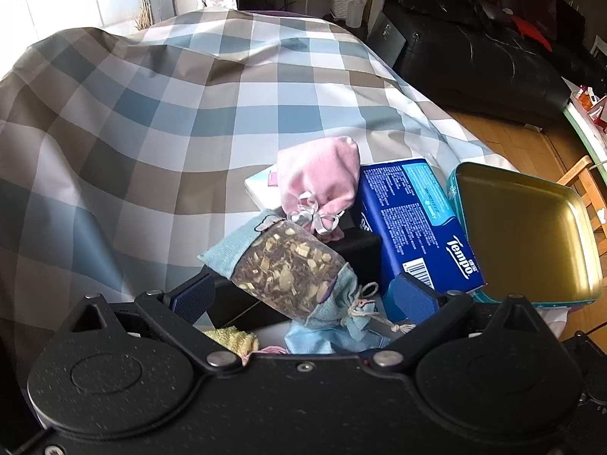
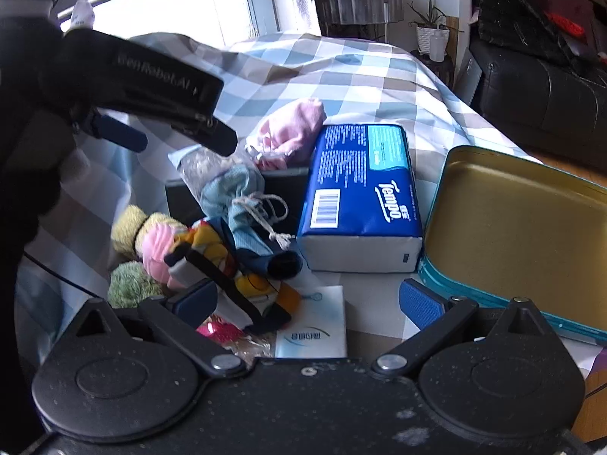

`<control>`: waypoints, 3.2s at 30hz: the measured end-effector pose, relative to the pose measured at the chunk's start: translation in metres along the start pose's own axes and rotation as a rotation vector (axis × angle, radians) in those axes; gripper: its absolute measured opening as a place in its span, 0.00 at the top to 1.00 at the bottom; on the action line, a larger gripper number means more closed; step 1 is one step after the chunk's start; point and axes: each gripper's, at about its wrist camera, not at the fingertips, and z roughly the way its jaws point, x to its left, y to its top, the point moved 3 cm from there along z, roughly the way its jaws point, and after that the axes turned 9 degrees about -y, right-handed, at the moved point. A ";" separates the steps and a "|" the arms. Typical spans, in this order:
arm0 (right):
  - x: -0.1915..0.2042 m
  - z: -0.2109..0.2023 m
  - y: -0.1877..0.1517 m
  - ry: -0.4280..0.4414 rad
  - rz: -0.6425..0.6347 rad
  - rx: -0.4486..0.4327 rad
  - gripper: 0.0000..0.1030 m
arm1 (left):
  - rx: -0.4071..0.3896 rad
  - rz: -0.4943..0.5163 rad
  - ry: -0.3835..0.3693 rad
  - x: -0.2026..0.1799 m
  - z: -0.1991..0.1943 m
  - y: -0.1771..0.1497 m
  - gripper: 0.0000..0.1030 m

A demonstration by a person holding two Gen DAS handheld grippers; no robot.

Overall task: Organize soft objects
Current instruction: 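Move both grippers over the pile of soft items, then grasp the striped socks with the right gripper while the left grasps the flower sachet, then carry the socks with the right gripper while the left carries the sachet to the tray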

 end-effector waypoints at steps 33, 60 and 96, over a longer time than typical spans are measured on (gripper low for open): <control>0.007 0.002 0.000 0.136 0.082 -0.037 0.38 | -0.039 -0.097 0.062 0.022 0.004 0.000 0.06; -0.015 -0.003 0.002 0.126 0.179 -0.032 0.36 | 0.063 -0.099 0.095 0.011 0.069 -0.001 0.06; -0.014 0.029 -0.004 0.029 0.174 0.014 0.02 | -0.107 -0.078 -0.026 0.001 0.001 -0.012 0.44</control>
